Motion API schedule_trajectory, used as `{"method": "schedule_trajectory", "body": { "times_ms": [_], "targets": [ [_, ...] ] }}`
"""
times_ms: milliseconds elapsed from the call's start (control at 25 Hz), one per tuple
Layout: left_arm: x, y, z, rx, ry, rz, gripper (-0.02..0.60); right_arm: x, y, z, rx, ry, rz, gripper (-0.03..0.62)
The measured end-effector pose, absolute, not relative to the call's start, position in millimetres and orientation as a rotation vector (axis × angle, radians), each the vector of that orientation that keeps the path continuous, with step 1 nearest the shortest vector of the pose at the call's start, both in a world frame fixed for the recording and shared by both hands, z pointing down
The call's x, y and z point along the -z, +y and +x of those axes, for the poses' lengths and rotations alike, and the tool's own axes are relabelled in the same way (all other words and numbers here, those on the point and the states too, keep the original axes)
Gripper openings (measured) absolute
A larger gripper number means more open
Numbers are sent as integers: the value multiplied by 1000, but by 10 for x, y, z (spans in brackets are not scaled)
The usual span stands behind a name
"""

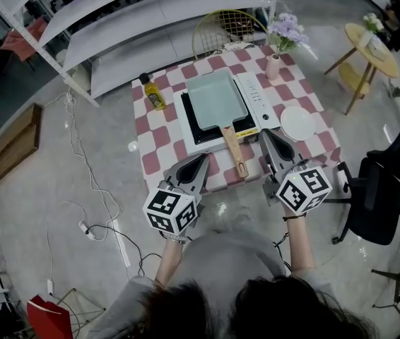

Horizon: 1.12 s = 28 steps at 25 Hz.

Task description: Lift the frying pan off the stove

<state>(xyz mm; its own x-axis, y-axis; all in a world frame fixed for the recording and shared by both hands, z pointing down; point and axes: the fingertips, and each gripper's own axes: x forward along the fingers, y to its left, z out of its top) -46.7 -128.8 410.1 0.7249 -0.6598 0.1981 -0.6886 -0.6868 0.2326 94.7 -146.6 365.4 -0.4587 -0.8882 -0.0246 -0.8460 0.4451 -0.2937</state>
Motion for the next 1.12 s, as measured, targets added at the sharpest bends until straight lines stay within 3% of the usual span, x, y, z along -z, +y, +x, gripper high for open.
{"method": "schedule_trajectory", "body": {
  "times_ms": [1120],
  "targets": [
    [-4387, -1555, -212, -108, -1161, 2286, 29, -4107, -2007, 793, 700, 2784, -1089, 23]
  ]
}}
